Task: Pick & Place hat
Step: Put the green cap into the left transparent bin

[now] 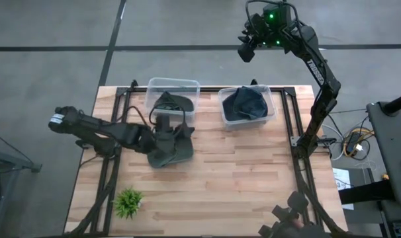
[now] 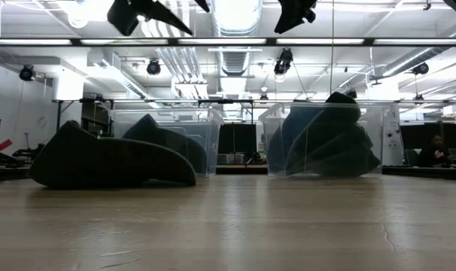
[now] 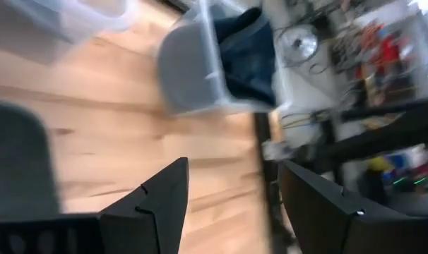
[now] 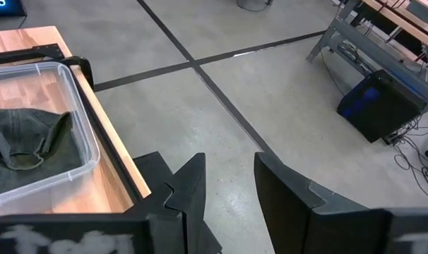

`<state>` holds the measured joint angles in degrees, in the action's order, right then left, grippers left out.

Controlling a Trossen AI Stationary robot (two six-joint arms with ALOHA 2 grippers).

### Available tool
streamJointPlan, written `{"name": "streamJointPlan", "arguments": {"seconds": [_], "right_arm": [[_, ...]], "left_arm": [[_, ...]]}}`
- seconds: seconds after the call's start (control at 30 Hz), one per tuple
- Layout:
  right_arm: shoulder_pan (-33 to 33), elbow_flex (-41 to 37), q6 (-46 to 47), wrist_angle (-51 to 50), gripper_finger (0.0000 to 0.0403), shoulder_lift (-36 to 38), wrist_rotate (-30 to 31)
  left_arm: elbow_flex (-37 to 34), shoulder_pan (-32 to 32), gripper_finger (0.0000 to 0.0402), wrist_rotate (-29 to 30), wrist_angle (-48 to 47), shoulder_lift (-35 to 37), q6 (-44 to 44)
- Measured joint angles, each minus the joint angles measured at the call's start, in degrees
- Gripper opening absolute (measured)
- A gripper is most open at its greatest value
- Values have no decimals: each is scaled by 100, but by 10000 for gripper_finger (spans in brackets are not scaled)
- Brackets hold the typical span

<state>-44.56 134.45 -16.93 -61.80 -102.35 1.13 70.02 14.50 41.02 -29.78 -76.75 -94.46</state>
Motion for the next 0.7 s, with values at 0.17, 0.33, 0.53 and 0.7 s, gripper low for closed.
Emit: {"name": "streamJointPlan", "arguments": {"seconds": [0.17, 0.33, 0.53, 0.7], "right_arm": [[0, 0, 2, -20, 116, 0, 0], [2, 0, 30, -57, 116, 0, 0], [2, 0, 173, -61, 116, 0, 2], [4, 0, 236, -59, 116, 0, 0]], "left_arm": [[12, 46, 211, -680, -884, 30, 357], [233, -27, 211, -1337, -2843, 80, 250], [453, -165, 211, -1599, -4035, 94, 888], [458, -480, 211, -1780, -3991, -24, 2244]]}}
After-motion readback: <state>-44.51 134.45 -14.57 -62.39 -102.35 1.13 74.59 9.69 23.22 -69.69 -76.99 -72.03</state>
